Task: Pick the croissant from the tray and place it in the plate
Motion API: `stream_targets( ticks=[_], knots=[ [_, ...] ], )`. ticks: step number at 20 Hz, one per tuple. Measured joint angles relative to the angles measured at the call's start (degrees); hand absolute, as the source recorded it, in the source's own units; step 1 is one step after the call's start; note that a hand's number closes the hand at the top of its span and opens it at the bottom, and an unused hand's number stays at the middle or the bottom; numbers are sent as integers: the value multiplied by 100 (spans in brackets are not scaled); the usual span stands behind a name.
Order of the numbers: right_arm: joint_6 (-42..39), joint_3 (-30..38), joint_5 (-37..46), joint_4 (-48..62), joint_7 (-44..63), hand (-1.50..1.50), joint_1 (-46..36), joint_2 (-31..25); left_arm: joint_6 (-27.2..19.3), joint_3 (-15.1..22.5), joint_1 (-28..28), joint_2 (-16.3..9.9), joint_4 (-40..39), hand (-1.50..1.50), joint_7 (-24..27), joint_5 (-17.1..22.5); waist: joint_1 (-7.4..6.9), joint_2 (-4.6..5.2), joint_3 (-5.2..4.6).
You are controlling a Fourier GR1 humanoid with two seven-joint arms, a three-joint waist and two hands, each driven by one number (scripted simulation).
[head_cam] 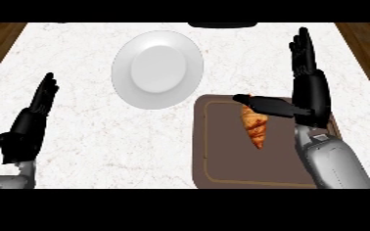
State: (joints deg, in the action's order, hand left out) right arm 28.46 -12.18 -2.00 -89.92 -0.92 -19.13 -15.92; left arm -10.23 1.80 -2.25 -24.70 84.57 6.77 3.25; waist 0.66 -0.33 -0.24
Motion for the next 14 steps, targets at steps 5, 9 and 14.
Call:
stream_targets(
  ticks=[5, 9, 14],
  knots=[
    [1583, -429, 1176, -511, -572, -150, 646, 707, 46, 79, 440, -140, -121, 0, 47, -223, 13, -16, 12],
    [2190, -1127, 2105, -1173, -476, -150, 1469, 979, 81, 78, 585, -138, -103, 0, 70, -335, 1, -6, 15],
    [1765, -1659, 3242, -1683, 745, -150, 2091, 669, 128, 57, 749, -159, -14, 0, 101, -390, 4, -9, 4]
  ],
)
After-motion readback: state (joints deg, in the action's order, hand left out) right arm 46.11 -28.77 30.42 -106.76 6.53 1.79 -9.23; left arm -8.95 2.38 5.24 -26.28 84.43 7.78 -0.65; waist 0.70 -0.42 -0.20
